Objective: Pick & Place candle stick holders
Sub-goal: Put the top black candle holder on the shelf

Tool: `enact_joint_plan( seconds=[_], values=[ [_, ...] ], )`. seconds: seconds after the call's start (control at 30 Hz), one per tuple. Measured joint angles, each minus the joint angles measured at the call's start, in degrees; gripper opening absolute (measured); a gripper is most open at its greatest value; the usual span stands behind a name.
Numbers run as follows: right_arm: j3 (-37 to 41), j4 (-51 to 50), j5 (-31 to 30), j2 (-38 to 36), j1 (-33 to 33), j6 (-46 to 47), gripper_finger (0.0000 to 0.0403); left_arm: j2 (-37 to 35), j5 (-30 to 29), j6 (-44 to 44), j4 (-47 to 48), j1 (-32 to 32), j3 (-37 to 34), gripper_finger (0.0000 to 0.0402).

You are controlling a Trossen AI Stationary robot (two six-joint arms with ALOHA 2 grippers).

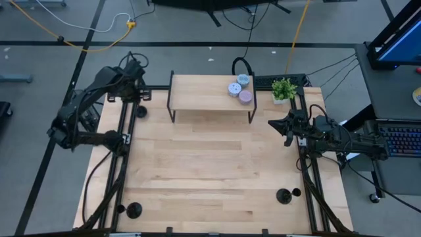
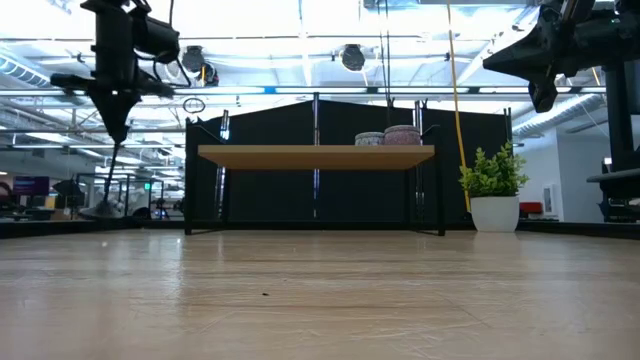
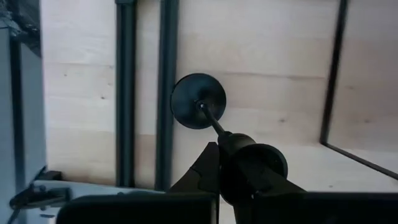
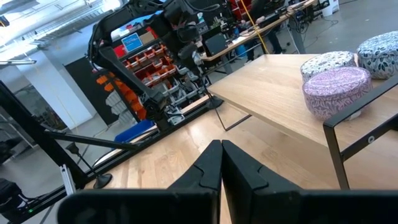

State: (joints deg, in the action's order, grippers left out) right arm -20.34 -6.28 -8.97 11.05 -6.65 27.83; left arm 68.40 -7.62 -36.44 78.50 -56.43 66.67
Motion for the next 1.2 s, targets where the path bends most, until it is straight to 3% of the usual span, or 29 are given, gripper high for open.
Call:
enact_joint_plan(
  seconds=[0.13, 0.37, 0.87, 1.2],
  values=[
    [0.0, -0.01, 0.0, 0.0, 0.01, 0.0, 0.0002, -2.96, 2.78, -0.79, 0.0, 0.76, 0.06, 0.001],
    [0.0, 0.0, 0.0, 0.0, 0.02, 0.02, 0.0002, -7.2, 1.41, -3.21, 0.4, 2.72, 3.26, 0.001],
    [0.0, -0.02, 0.0, 0.0, 0.0, -0.35, 0.0002, -4.27, -1.83, -2.96, 5.19, 4.07, 30.92, 0.001],
    [0.0, -0.04, 0.0, 0.0, 0.0, -0.96, 0.0002, 5.61, 0.2, -1.44, 3.21, 9.5, 47.04, 0.001]
  ],
)
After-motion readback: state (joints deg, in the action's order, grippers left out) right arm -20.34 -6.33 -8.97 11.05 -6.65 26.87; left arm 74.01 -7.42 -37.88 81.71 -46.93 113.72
